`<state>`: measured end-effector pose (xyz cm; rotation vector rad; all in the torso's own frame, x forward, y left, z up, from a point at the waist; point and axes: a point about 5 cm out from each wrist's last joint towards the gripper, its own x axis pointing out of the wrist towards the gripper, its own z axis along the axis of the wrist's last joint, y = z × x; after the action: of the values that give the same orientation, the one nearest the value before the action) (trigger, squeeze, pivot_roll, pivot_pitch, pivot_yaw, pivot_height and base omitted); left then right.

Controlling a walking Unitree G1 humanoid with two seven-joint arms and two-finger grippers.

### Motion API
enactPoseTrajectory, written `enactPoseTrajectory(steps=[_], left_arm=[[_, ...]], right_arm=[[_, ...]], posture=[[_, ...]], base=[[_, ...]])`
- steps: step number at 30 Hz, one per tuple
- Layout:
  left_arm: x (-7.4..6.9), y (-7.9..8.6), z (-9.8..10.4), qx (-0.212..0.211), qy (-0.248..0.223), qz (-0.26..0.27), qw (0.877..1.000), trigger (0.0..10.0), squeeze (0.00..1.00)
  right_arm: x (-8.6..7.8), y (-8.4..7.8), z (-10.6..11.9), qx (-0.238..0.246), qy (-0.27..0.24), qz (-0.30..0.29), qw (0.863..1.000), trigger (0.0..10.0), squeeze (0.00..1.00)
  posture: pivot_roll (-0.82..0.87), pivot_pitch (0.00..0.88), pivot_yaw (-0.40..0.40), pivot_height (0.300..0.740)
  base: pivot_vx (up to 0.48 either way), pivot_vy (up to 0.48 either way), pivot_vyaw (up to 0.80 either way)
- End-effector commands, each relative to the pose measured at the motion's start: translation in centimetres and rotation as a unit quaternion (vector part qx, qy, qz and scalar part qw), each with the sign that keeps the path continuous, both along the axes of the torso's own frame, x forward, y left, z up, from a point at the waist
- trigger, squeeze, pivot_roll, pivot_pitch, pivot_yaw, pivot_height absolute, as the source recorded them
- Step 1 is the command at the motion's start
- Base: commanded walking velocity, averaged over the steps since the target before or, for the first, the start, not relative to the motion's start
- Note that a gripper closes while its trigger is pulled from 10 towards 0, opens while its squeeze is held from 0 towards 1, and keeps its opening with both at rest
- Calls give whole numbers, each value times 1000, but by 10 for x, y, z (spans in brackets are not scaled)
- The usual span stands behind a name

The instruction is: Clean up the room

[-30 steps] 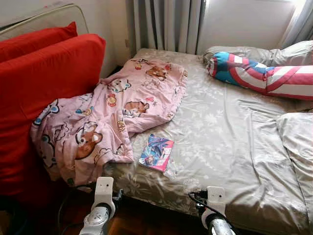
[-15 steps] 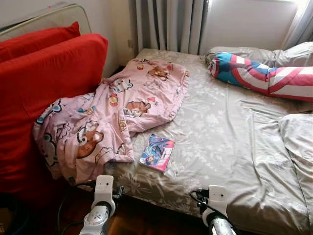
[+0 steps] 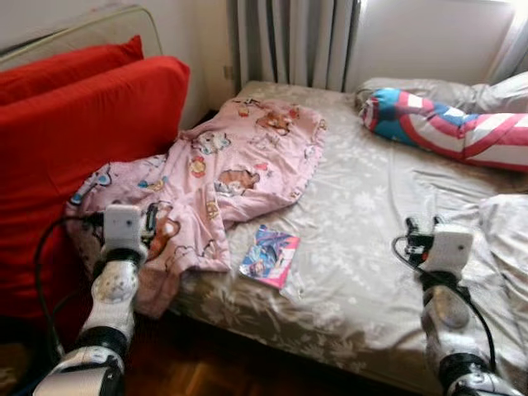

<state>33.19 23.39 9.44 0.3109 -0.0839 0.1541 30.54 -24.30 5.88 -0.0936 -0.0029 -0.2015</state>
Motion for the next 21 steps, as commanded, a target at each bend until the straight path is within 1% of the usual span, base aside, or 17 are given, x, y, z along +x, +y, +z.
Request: enactPoseTrajectory(steps=[1,2,3,4,5,6,9,10,11,12,13,14,16,17,18,19,21], left_arm=[[-13,12,-26,40,67,51,996,10000,0],[-16,23,-28,59,79,92,991,10000,0],[-16,23,-28,59,79,92,991,10000,0],[-20,35,-28,77,86,132,985,10000,0],[-23,43,-28,85,90,152,981,10000,0],[-25,46,-32,97,109,151,978,10000,0],[-27,48,-36,106,128,147,975,10000,0],[-29,48,-42,110,149,143,972,10000,0],[-33,39,-56,83,191,108,972,10000,0],[-33,39,-56,83,191,108,972,10000,0],[-33,12,-66,8,201,12,979,10000,0],[-35,-11,-73,-36,207,-58,976,10000,0],[-40,-23,-85,-59,236,-67,968,10000,0],[-46,-29,-97,-67,271,-50,959,10000,0],[-46,-29,-97,-67,271,-50,959,10000,0],[-56,-26,-109,-53,313,-21,948,10000,0],[-60,-25,-113,-53,326,-13,944,10000,0]], right_arm=[[-6,-12,-7,6,25,-26,999,10000,0],[-10,-15,-13,10,43,-35,998,10000,0],[-10,-15,-13,10,43,-35,998,10000,0],[-16,-19,-20,11,64,-46,997,10000,0],[-21,-22,-27,12,82,-54,995,10000,0],[-30,-27,-35,16,106,-65,992,10000,0],[-36,-30,-42,18,124,-74,989,10000,0],[-42,-33,-47,23,140,-82,987,10000,0],[-56,-37,-61,32,182,-98,978,10000,0],[-56,-37,-61,32,182,-98,978,10000,0],[-71,-36,-77,53,228,-102,967,10000,0],[-82,-33,-89,54,262,-100,958,10000,0],[-91,-27,-99,61,296,-89,949,10000,0],[-100,-19,-108,65,327,-78,939,10000,0],[-100,-19,-108,65,327,-78,939,10000,0],[-109,-11,-118,77,357,-69,928,10000,0],[-112,-8,-121,80,365,-66,925,10000,0]], posture=[[-110,0,-8,740],[-109,0,-8,740],[-109,0,-8,740],[-109,0,-8,740],[-106,0,-9,740],[-106,0,-9,740],[-106,0,-9,740],[-102,0,-9,740],[-103,0,-9,740],[-103,0,-9,740],[-105,0,-9,740],[-103,0,-9,740],[-95,0,-10,740],[-89,0,-10,740],[-89,0,-10,740],[-94,0,-11,740],[-95,0,-11,740]], base=[[0,0,0],[0,0,0],[0,0,0],[0,0,0],[0,0,0],[0,0,0],[0,0,0],[0,0,0],[0,0,0],[0,0,0],[0,0,0],[0,0,0],[0,0,0],[0,0,0],[0,0,0],[0,0,0],[0,0,0]])
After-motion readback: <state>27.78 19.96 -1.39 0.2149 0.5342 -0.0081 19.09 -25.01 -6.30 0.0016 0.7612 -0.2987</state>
